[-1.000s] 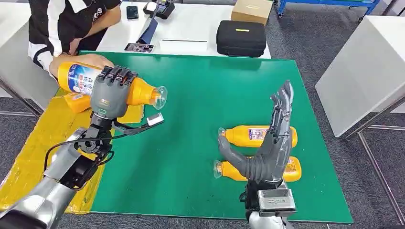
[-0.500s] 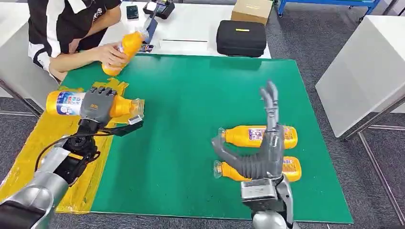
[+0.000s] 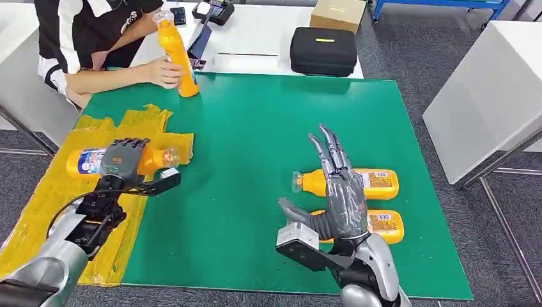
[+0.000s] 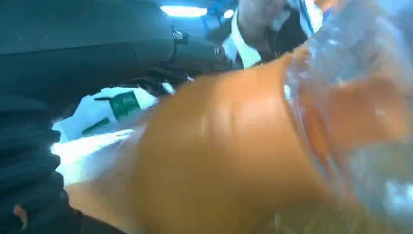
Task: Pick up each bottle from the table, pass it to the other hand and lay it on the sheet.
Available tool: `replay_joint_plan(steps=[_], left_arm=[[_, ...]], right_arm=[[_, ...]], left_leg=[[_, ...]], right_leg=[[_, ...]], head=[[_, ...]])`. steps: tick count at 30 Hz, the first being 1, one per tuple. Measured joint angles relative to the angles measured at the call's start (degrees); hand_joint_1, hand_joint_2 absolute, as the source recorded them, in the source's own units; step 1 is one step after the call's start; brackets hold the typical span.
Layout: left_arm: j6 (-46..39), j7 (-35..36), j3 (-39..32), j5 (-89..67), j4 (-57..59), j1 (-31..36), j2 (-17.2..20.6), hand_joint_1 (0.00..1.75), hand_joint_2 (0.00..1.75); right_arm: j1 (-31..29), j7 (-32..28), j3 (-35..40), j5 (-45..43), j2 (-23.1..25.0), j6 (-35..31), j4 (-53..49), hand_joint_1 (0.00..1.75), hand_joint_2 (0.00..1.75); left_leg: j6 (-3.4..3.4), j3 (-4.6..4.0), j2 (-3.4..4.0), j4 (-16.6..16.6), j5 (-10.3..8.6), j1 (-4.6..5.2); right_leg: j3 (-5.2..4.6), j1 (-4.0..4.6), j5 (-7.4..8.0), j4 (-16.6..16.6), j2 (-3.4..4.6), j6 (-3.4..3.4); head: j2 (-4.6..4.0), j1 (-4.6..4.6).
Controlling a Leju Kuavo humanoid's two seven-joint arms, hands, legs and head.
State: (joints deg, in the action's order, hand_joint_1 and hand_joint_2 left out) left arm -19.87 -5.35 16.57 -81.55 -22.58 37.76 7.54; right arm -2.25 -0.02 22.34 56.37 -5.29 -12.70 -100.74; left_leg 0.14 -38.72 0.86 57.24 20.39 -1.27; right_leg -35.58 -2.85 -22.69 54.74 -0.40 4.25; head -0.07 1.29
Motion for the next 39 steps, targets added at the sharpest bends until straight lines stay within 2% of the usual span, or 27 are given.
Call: replay_joint_plan(steps=[12,19,23,28,32,39], left_arm=[[-1.7,-4.6,-4.5,5.3,0.3,-1.0,-1.6,0.00,1.75],[-4.3,-15.7,-7.8,15.5,-3.7,-3.3,-5.7,0.00,1.75],[3.7,-23.0,-8.5,31.1,-13.6,-6.9,-8.9,0.00,1.75],[11.4,-24.2,-7.9,46.8,-28.8,-11.6,-11.1,0.00,1.75],[17.0,-25.0,-6.9,60.5,-41.2,-14.1,-11.7,0.00,1.75],[22.7,-25.8,-5.3,72.8,-55.0,-17.0,-11.8,0.00,1.75]], right_arm=[[0.6,1.6,-4.3,6.5,-1.1,1.4,0.8,0.00,1.75],[-1.3,2.5,-7.6,9.9,-2.2,3.5,2.8,0.00,1.75],[-3.1,1.9,-9.0,9.8,-5.2,6.9,5.6,0.00,1.75],[-5.5,0.2,-9.5,7.5,-8.9,10.9,9.9,0.00,1.75],[-8.8,-3.3,-9.7,-0.2,-11.3,15.7,15.8,0.00,1.75],[-13.5,-4.9,-10.2,-3.9,-13.8,19.0,25.8,0.00,1.75]], left_leg=[[0.00,0.00,-0.02,0.0,0.00,0.01],[0.01,0.00,-0.04,0.0,0.00,0.04],[0.03,-0.05,-0.09,0.0,0.01,0.09],[0.04,-0.09,-0.04,0.0,0.03,0.08],[0.05,-0.09,-0.07,0.0,0.01,0.05],[0.06,-0.12,-0.09,0.0,0.01,0.07]], right_leg=[[0.01,-0.01,0.00,0.0,-0.01,0.01],[0.03,-0.02,0.02,0.0,-0.02,0.02],[0.06,-0.06,0.04,0.0,-0.06,0.05],[0.04,-0.04,0.05,0.0,-0.06,0.07],[0.04,-0.01,0.03,0.0,-0.10,0.06],[0.06,-0.03,0.04,0.0,-0.11,0.07]], head=[[0.00,0.00],[0.00,0.02],[0.00,0.02],[0.00,0.02],[0.00,0.02],[0.00,0.02]])
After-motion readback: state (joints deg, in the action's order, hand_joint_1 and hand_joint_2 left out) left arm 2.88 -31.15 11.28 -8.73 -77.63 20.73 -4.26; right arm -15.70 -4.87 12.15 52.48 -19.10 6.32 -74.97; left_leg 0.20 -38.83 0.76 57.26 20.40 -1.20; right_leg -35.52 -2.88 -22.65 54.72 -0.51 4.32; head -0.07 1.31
